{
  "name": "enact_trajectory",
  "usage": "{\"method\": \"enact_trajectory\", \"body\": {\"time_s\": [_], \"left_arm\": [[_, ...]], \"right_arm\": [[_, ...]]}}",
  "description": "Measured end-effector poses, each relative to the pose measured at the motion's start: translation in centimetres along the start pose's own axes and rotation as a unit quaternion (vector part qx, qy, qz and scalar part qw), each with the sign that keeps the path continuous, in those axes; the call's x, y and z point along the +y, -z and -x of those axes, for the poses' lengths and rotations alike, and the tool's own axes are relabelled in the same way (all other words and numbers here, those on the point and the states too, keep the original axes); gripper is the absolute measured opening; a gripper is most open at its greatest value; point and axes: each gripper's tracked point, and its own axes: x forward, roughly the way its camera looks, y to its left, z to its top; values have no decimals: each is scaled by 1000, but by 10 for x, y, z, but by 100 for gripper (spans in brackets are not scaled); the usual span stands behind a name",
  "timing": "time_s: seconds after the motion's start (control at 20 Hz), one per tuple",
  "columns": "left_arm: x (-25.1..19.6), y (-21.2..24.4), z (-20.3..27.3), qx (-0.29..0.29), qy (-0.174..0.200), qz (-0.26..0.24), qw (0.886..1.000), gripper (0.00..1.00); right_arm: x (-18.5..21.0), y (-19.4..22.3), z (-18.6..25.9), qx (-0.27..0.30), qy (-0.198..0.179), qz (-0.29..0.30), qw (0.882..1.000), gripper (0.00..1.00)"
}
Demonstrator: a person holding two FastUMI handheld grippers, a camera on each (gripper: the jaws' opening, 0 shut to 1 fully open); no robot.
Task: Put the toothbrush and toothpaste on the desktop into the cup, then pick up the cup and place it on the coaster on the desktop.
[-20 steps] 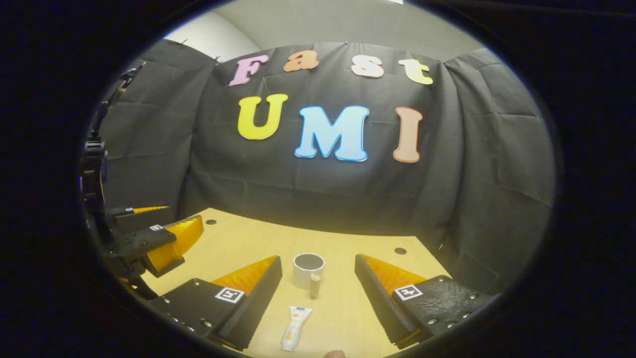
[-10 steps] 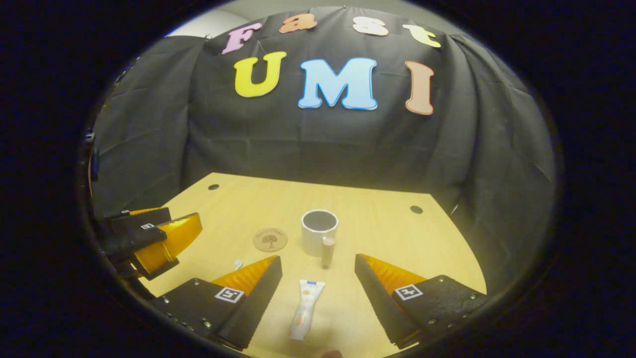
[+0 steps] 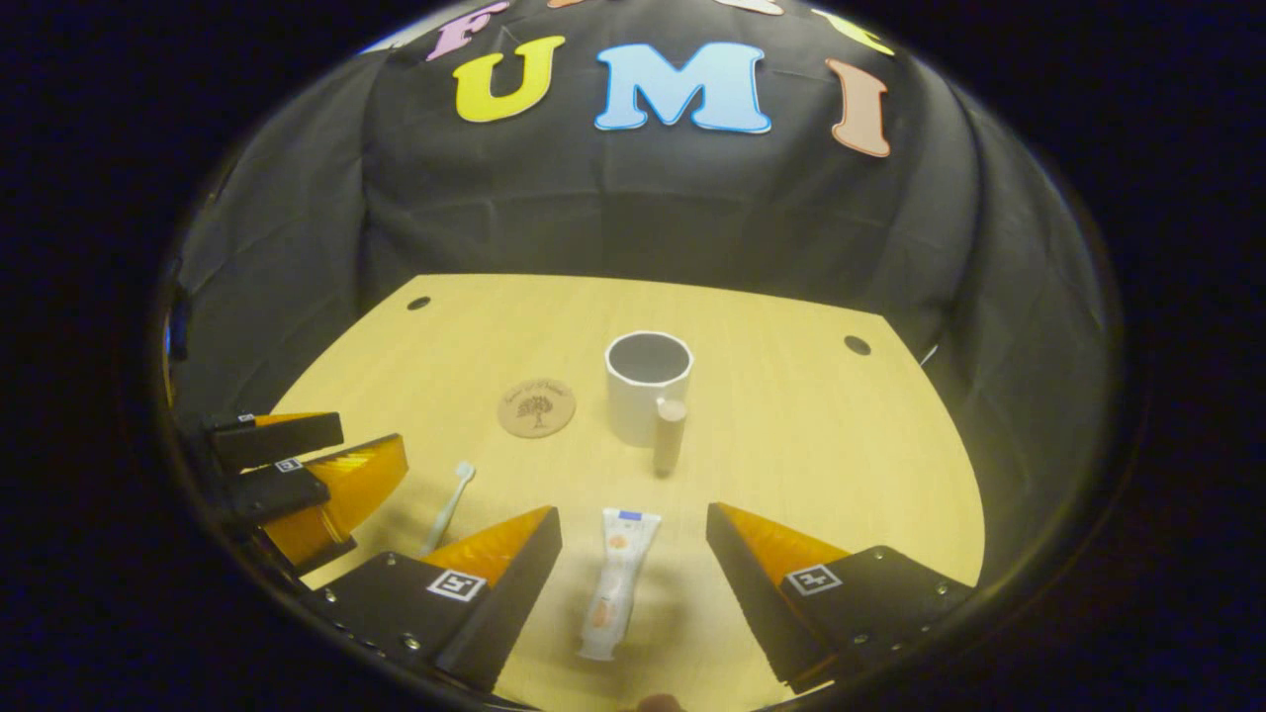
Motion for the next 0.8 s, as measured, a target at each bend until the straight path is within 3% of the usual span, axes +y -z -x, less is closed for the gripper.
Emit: {"method": "enact_trajectory", "body": {"time_s": [0.3, 0.8], "left_arm": [[-7, 34, -17, 83, 7, 2, 997, 96], [-11, 93, -40, 226, 21, 23, 974, 98]], "right_arm": [[6, 24, -21, 59, -9, -2, 998, 95], [4, 54, -50, 136, -16, -28, 990, 96]]}}
